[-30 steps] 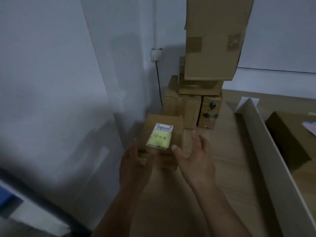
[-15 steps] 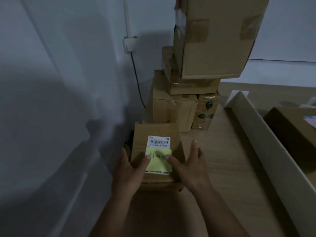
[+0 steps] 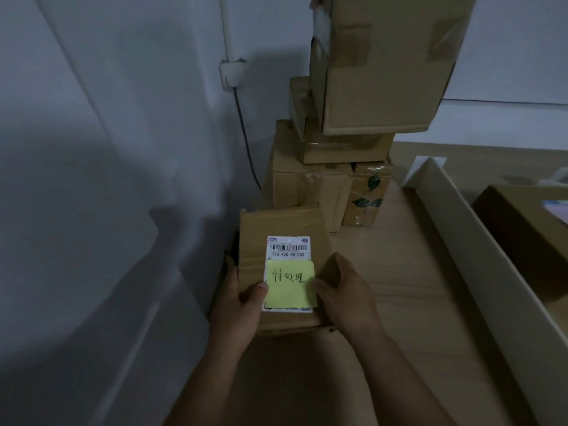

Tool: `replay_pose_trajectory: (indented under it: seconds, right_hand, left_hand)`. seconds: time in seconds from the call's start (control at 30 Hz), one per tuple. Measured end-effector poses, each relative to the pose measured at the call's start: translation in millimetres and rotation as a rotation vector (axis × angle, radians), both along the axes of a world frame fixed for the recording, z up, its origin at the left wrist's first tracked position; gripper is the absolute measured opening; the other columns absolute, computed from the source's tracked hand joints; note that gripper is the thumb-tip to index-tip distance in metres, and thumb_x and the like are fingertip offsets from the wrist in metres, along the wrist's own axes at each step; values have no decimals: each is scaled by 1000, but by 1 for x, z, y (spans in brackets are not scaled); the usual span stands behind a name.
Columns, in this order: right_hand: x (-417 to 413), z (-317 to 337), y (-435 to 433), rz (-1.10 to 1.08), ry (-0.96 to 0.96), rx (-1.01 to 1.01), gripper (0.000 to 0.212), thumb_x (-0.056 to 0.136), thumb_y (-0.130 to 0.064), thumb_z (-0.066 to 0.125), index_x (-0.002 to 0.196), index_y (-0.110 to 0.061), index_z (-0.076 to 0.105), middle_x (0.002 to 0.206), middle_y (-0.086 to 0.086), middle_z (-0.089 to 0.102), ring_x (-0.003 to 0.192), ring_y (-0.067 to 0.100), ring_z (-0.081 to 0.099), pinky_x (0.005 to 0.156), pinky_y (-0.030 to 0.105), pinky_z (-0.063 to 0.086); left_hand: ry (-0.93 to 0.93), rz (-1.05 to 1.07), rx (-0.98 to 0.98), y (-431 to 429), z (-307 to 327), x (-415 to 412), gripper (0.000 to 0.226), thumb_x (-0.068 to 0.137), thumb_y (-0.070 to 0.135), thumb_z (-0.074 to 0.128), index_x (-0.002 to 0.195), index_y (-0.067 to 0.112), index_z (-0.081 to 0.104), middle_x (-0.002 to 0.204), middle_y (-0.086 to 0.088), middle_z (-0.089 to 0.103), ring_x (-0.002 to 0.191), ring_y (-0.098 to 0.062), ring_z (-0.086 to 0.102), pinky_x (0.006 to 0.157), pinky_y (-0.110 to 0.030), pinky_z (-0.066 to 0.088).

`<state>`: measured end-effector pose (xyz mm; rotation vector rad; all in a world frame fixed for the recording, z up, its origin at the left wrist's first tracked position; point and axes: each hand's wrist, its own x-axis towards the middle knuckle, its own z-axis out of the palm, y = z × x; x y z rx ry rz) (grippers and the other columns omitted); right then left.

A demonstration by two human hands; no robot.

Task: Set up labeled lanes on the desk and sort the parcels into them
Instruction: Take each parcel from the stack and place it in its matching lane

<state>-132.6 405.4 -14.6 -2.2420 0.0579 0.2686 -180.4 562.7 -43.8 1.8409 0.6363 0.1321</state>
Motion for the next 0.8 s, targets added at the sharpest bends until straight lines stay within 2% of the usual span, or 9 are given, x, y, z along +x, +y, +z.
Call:
replay_pose_trajectory:
  seconds: [0.07, 0.17, 0.37, 0.47, 0.53, 0.6, 0.67, 0.73, 0.8]
  right_hand:
    - [-9, 5, -8, -12, -49, 34, 67, 90, -23, 61, 149, -21, 28, 143, 0, 47, 128, 20, 46, 99, 28, 39]
    - [-24, 10, -21, -38, -131, 97, 64, 89, -20, 61, 146, -27, 32, 137, -4, 53, 121, 16, 52, 96, 31, 43]
    - [-60, 15, -50, -74, -267, 147, 73, 90, -24, 62, 150, -32, 21, 141, -8, 49, 120, 11, 52, 98, 31, 46]
    - [-80, 22, -69, -91, -341, 196, 74, 90, -23, 62, 150, -33, 20, 142, -10, 47, 120, 7, 50, 98, 26, 43]
    - [-91, 30, -84, -95, -387, 223, 75, 90, -23, 63, 150, -33, 20, 142, -11, 47, 122, 7, 49, 98, 26, 43]
    - [-103, 39, -101, -86, -422, 243, 75, 90, -24, 63, 150, -34, 19, 143, -12, 44, 124, 7, 47, 100, 28, 43]
    - [-114, 48, -122, -79, -455, 267, 76, 90, -25, 62, 150, -37, 17, 143, -13, 43, 124, 8, 47, 101, 32, 44]
    - [-126, 56, -144, -74, -475, 301, 76, 91, -26, 61, 150, -39, 15, 142, -11, 44, 124, 7, 47, 102, 36, 45]
    - [-139, 66, -170, -79, -493, 323, 76, 91, -25, 61, 150, -38, 15, 144, -10, 44, 127, 8, 45, 103, 40, 45]
  left_hand:
    - [-45, 6, -7, -9, 8, -8, 25, 89, 23, 59, 103, 42, 52, 101, 15, 65, 98, -11, 61, 83, -26, 44]
    - [-100, 16, -13, -23, 19, -21, 32, 88, 22, 60, 97, 50, 50, 101, 18, 64, 97, -8, 61, 88, -31, 48]
    - [-188, -13, 45, -49, 29, -51, 51, 86, 33, 61, 132, 43, 41, 119, 13, 62, 108, -11, 59, 96, -40, 48]
    - [-260, -28, 71, -68, 40, -69, 67, 76, 50, 55, 139, 45, 33, 130, 14, 56, 119, -9, 54, 102, -41, 44]
    - [-309, -24, 82, -84, 50, -81, 68, 74, 51, 53, 138, 46, 32, 131, 16, 55, 119, -7, 53, 102, -40, 44]
    - [-367, -28, 109, -102, 62, -93, 64, 75, 47, 53, 136, 47, 34, 128, 19, 56, 117, -5, 54, 99, -35, 45]
    - [-427, -29, 124, -123, 74, -104, 63, 77, 41, 54, 137, 43, 35, 125, 21, 56, 113, 2, 54, 90, -18, 43]
    - [-469, -27, 124, -146, 83, -114, 61, 80, 36, 56, 138, 39, 37, 119, 24, 57, 102, 15, 53, 77, -2, 39]
    - [-488, -37, 116, -173, 93, -126, 60, 80, 36, 56, 137, 40, 37, 114, 26, 59, 96, 18, 55, 72, -6, 41]
